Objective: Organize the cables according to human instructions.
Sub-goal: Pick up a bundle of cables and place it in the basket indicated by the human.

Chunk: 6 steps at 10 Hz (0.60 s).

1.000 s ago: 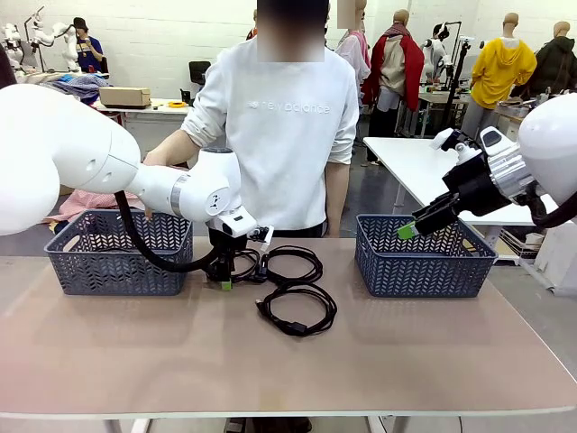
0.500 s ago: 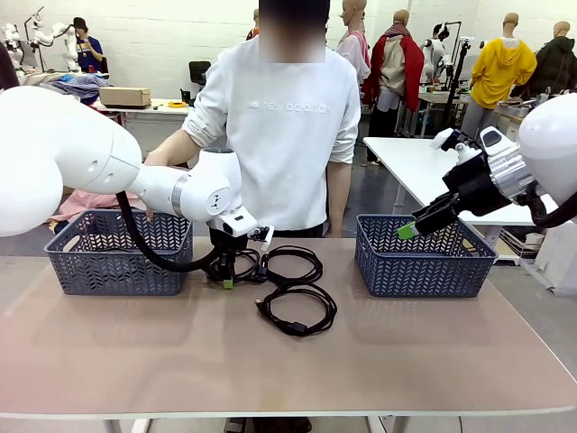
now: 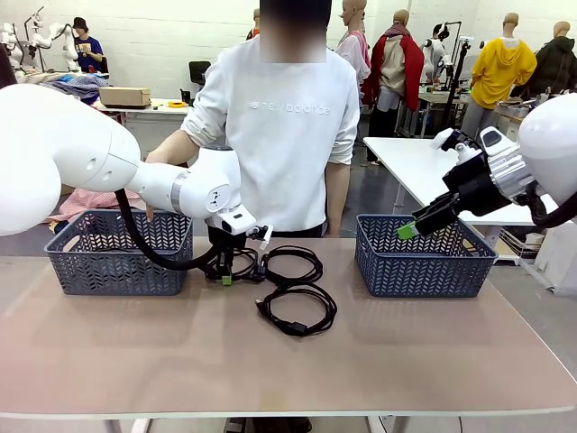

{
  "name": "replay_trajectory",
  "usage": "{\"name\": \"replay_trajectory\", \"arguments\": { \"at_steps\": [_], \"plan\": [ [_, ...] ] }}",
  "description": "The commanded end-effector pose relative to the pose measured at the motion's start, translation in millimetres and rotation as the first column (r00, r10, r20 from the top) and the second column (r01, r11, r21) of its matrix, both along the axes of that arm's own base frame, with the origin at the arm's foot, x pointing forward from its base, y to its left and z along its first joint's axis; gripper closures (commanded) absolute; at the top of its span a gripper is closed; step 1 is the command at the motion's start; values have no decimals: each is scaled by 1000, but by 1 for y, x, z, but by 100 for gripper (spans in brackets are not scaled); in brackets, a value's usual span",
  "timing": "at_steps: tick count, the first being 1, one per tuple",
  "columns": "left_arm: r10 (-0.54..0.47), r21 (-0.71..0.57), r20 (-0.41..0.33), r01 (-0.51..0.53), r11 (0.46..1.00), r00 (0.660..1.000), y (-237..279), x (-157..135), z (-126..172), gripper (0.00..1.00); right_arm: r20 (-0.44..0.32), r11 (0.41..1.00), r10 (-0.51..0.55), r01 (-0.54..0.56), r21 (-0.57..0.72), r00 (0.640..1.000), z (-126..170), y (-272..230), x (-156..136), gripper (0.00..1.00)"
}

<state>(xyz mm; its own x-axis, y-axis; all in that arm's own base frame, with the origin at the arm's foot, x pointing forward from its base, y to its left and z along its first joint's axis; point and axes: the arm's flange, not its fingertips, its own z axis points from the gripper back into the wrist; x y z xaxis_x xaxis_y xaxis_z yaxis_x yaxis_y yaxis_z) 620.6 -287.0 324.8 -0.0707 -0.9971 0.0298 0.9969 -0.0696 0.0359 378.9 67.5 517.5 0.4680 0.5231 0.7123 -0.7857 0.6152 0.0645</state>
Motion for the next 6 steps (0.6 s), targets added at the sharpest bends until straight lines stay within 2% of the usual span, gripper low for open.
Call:
{"name": "replay_trajectory", "arguments": {
  "at_steps": [1, 2, 3, 6],
  "plan": [
    [-19, 23, 8, 18, 1000, 1000, 10, -5, 17, 100, 9, 1000, 17, -17, 19, 1000, -1, -1, 2, 0],
    [-6, 11, 23, 6, 1000, 1000, 12, -7, 27, 100, 9, 1000, 17, -17, 19, 1000, -1, -1, 2, 0],
    [-2, 0, 41, 2, 1000, 999, 12, -7, 42, 91, 9, 1000, 17, -17, 19, 1000, -1, -1, 2, 0],
    [27, -38, 122, -22, 999, 992, 13, -16, 103, 91, 9, 1000, 17, -17, 19, 1000, -1, -1, 2, 0]
  ]
}}
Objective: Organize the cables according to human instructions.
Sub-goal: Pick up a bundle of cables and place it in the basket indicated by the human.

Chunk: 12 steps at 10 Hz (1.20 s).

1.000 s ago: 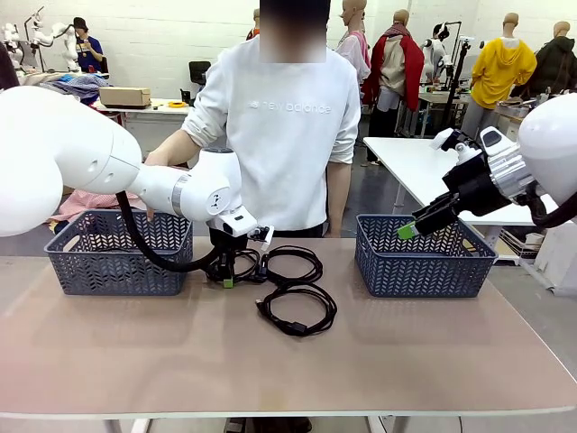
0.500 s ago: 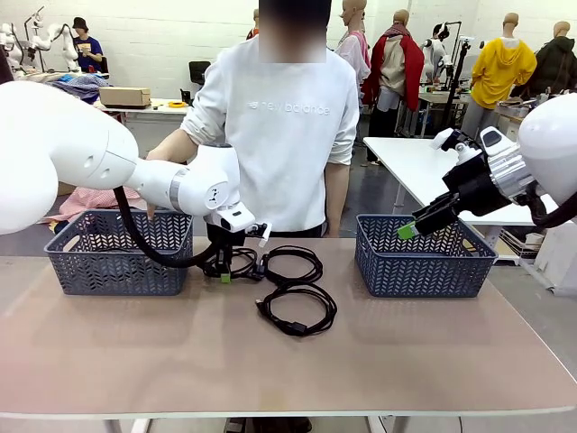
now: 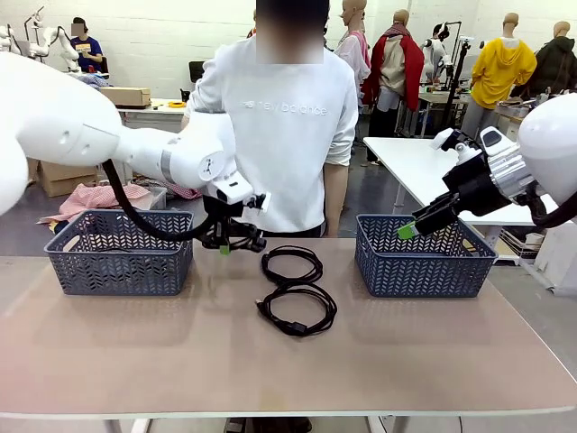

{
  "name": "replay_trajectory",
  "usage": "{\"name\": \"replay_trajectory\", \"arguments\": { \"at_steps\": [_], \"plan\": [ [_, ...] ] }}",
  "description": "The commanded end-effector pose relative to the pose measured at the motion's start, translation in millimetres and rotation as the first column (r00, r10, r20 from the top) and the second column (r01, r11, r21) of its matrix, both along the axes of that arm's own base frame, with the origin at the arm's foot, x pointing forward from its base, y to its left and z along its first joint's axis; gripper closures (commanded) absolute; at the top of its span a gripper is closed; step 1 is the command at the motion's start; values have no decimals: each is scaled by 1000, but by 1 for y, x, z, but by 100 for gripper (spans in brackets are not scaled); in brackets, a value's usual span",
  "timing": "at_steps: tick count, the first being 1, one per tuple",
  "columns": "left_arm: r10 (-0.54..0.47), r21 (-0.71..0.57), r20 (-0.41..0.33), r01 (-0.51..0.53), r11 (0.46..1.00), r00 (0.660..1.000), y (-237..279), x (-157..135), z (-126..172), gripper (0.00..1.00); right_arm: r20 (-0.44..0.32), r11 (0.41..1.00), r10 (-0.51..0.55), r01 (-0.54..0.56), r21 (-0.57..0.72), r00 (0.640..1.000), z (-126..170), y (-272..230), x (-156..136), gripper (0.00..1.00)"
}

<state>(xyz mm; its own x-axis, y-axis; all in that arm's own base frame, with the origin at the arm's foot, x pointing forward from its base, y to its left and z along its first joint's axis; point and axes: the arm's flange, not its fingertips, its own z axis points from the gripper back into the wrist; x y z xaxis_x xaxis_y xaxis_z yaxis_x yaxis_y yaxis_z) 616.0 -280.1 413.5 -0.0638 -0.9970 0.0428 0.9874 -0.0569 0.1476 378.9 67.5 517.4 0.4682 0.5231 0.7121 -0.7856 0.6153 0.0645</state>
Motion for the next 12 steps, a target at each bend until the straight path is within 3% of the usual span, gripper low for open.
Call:
{"name": "replay_trajectory", "arguments": {
  "at_steps": [1, 4, 6, 9, 12],
  "plan": [
    [21, -34, 19, -20, 999, 1000, 10, -18, 36, 91, 9, 1000, 17, -17, 20, 1000, 0, 0, 2, 0],
    [43, -51, 98, -38, 998, 994, 40, -49, 97, 91, 9, 1000, 17, -17, 20, 1000, 0, 0, 2, 0],
    [120, -42, 149, -115, 992, 982, 76, -67, 119, 91, 9, 1000, 17, -17, 20, 1000, 0, 0, 2, 0],
    [259, -88, 133, -249, 965, 957, 135, -83, 118, 91, 9, 1000, 17, -17, 20, 1000, 0, 0, 2, 0],
    [376, -107, 126, -365, 925, 918, 184, -74, 98, 91, 9, 1000, 17, -17, 20, 1000, 0, 0, 2, 0]
  ]
}}
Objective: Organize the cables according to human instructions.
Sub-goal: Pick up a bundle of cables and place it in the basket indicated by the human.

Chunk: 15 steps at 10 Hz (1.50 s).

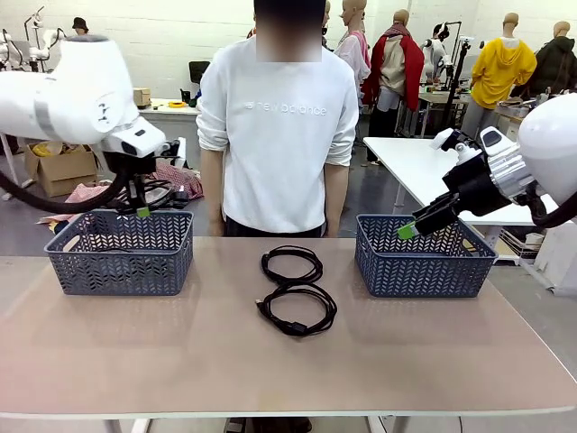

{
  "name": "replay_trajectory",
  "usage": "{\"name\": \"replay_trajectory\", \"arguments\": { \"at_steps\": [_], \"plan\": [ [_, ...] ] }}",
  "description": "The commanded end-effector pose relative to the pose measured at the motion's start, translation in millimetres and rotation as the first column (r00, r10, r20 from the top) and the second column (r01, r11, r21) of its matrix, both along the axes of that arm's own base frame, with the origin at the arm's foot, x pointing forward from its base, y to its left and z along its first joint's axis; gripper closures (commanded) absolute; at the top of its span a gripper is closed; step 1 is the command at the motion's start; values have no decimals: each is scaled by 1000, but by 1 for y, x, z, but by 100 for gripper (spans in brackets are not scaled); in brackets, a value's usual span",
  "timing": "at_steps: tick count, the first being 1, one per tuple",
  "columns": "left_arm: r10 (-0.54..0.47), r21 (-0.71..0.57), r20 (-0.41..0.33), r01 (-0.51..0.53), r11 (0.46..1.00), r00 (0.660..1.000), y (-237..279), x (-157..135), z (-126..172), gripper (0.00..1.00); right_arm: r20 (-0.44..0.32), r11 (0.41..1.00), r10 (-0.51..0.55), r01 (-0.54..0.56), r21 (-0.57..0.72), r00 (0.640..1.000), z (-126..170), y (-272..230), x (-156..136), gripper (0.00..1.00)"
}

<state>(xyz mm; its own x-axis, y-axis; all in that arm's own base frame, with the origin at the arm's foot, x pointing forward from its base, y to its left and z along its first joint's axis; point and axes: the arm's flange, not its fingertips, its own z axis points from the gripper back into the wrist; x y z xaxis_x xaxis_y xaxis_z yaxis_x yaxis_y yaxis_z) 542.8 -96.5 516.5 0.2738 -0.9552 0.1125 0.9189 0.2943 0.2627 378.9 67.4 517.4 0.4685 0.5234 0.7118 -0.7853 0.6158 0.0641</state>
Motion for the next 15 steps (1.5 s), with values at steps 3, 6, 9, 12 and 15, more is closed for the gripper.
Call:
{"name": "replay_trajectory", "arguments": {
  "at_steps": [3, 6, 9, 12, 15],
  "plan": [
    [75, 0, 6, -75, 997, 997, 17, 18, -36, 91, 9, 1000, 18, -18, 20, 1000, -1, 0, 2, 0],
    [117, 11, -9, -117, 993, 993, 26, 31, -57, 91, 9, 1000, 18, -18, 20, 1000, -1, 0, 2, 0],
    [152, 23, -16, -151, 988, 988, 29, 41, -69, 91, 9, 1000, 18, -18, 20, 1000, -1, 0, 2, 0],
    [153, 29, -26, -152, 988, 988, 30, 45, -75, 91, 9, 1000, 18, -18, 20, 1000, -1, 0, 2, 0],
    [148, 11, -43, -147, 989, 988, 32, 47, -76, 46, 9, 1000, 18, -18, 20, 1000, -1, 0, 2, 0]
  ]
}}
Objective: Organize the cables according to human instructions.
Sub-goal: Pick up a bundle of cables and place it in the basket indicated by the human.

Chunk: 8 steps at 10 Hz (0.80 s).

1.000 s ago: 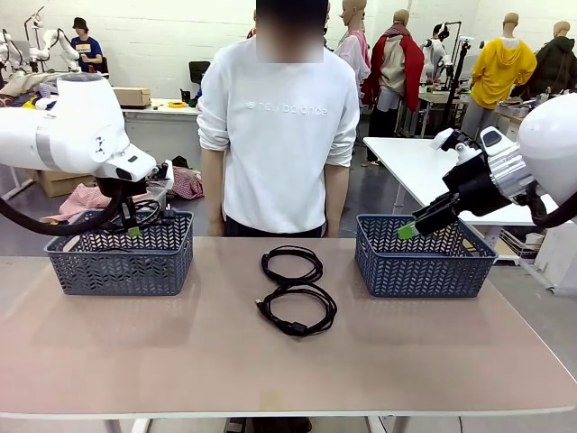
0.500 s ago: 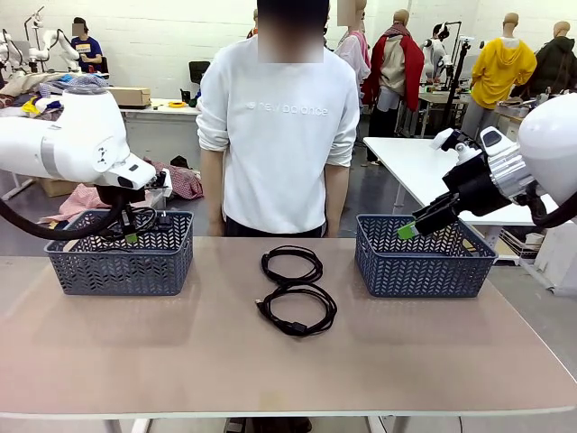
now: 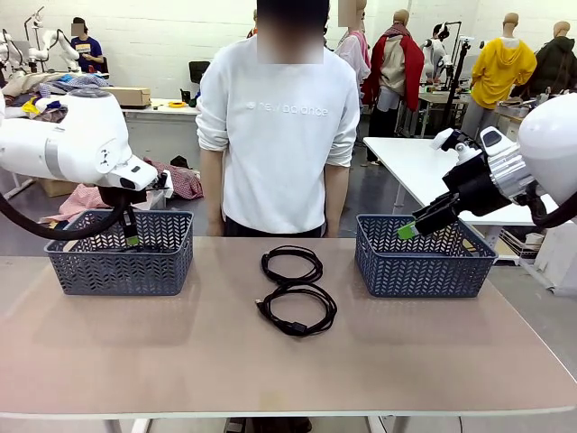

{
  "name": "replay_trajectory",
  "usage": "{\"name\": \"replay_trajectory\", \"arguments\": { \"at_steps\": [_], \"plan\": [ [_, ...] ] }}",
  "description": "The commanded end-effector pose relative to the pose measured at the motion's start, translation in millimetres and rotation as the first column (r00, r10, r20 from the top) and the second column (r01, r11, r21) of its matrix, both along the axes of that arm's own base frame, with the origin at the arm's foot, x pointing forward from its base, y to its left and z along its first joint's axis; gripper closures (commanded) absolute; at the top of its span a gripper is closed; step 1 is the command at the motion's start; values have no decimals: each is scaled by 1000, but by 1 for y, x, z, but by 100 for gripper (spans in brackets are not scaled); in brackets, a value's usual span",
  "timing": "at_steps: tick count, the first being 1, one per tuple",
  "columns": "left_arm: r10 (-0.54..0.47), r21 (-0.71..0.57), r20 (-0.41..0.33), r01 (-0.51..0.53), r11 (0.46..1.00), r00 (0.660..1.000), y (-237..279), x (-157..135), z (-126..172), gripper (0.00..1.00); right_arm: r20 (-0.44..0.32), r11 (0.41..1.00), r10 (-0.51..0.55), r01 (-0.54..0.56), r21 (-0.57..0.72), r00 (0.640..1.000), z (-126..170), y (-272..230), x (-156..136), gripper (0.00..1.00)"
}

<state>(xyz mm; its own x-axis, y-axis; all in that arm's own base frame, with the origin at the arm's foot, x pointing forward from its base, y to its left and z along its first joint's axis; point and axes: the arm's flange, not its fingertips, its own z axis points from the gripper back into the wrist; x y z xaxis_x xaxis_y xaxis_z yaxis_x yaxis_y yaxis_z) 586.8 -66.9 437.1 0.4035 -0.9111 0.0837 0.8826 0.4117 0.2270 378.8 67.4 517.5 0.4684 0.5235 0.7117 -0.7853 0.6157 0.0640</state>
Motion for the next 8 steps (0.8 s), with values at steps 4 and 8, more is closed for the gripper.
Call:
{"name": "replay_trajectory", "arguments": {
  "at_steps": [4, 8],
  "plan": [
    [13, -36, -26, -14, 999, 1000, 6, 3, 9, 7, 9, 1000, 18, -18, 20, 1000, -1, 0, 3, 0],
    [17, -60, -43, -19, 998, 999, 6, 1, 12, 0, 9, 1000, 18, -18, 20, 1000, -1, 0, 3, 0]
  ]
}}
